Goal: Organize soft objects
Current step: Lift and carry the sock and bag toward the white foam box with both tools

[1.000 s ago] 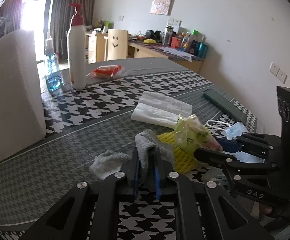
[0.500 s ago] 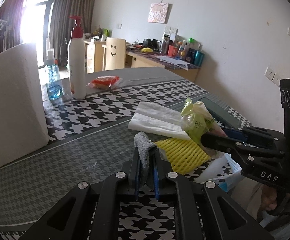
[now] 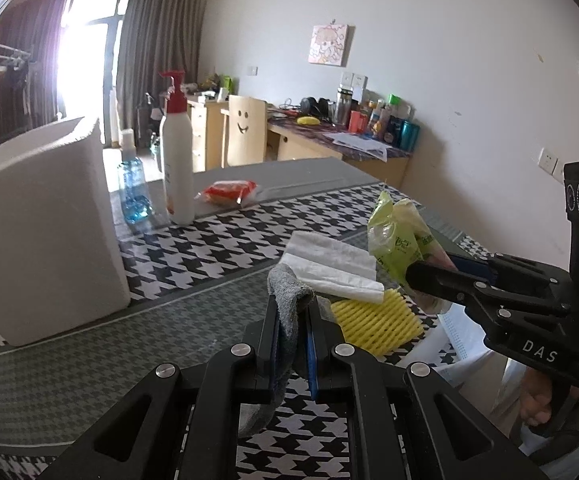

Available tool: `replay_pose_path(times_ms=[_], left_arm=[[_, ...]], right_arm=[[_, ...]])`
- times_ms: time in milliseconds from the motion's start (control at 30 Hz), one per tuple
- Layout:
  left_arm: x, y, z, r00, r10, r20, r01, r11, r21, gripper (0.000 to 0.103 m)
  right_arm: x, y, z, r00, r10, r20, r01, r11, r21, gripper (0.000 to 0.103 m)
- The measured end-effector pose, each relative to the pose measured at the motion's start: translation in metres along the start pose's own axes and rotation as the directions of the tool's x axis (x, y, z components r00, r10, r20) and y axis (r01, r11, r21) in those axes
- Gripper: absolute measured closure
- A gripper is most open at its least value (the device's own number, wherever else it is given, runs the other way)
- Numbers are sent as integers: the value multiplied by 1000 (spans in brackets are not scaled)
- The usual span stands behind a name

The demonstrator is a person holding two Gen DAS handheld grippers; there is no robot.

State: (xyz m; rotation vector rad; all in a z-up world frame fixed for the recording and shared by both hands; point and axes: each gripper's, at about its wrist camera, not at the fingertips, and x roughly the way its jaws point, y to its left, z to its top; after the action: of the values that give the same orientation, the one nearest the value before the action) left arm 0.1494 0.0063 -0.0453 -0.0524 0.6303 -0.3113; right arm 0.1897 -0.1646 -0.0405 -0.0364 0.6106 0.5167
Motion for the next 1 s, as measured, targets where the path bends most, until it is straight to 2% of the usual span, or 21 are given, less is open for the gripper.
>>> replay_pose_path(times_ms=[233,433,1000], left_arm=[[-13,2,9,999,27,35,-27,1000,3,92],[-20,3,14,995,83,63,-85,996,25,92],[-47,18,34,982,138,129,-141,990,15,92]], right_arm=[[-3,2,10,999,29,31,-29,1000,-10,74],[-1,5,17,998,47,50,-46,999,-29,74],[-3,15,43,991,81,106,-73,994,-79,74]])
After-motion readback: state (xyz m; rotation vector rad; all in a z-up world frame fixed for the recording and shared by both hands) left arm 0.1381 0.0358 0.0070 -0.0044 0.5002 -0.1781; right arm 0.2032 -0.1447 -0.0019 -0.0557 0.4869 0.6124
